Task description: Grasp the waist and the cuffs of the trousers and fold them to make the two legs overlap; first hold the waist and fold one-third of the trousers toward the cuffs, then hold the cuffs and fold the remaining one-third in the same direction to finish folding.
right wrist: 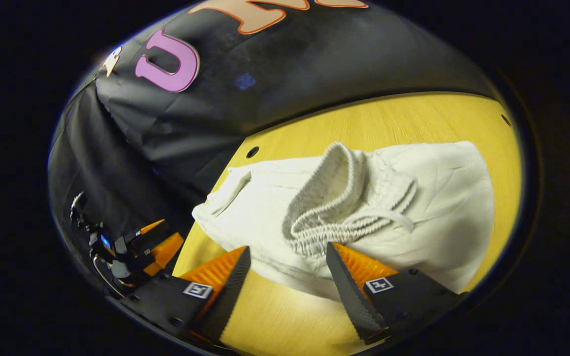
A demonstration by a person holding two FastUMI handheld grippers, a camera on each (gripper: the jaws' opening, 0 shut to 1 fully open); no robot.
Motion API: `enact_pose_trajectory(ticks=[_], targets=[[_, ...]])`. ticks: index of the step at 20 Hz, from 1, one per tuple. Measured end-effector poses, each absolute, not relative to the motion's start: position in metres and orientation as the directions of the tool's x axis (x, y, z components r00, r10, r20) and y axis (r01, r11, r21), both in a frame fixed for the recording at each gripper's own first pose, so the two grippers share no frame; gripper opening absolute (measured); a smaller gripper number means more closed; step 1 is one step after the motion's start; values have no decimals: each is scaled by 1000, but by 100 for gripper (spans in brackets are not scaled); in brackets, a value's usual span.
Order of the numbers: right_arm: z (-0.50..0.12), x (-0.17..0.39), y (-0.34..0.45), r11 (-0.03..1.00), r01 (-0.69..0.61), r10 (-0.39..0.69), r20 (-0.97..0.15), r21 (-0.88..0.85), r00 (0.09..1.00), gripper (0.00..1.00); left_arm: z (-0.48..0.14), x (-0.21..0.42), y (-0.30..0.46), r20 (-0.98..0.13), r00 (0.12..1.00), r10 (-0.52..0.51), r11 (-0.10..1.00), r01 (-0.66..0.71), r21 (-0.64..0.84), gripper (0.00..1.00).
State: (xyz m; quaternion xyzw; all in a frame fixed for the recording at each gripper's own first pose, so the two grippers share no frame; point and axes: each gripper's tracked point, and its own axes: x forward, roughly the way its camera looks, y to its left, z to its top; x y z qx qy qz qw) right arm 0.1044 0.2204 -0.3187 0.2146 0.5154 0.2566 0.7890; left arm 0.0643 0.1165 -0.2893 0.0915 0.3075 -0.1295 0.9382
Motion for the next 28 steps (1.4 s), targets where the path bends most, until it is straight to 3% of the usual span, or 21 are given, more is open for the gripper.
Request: enact_pose_trajectory(ticks=[1, 6, 11, 14, 19, 24, 26, 27, 28], targets=[[-319, 109, 214, 788, -210, 614, -708, 579, 349, 96, -291, 66, 117, -601, 776, -191, 950, 301, 87, 96], [-290, 118, 172, 816, -200, 570, -700, 542, 429, 97, -302, 100, 132, -586, 789, -183, 952, 292, 95, 96], [-280, 110, 121, 861, -109, 480, -723, 496, 498, 96, -344, 136, 183, -618, 773, -139, 990, 108, -88, 96], [-286, 89, 98, 887, -92, 437, -757, 452, 486, 96, -364, 144, 196, -629, 768, -122, 990, 47, -135, 96], [-287, 76, 81, 904, -75, 402, -779, 420, 481, 96, -386, 141, 191, -666, 724, -181, 977, 54, -207, 95], [-284, 81, 78, 902, -63, 400, -774, 427, 491, 96, -398, 136, 183, -696, 697, -171, 980, 50, -191, 96], [-285, 83, 74, 907, -62, 392, -779, 417, 489, 96, -404, 137, 192, -713, 689, -129, 988, 29, -150, 92], [-285, 81, 71, 908, -62, 390, -781, 415, 487, 96, -404, 139, 196, -718, 688, -103, 992, 14, -129, 76], [-286, 82, 70, 908, -63, 390, -783, 414, 485, 96, -404, 140, 195, -721, 687, -91, 993, 6, -119, 68]])
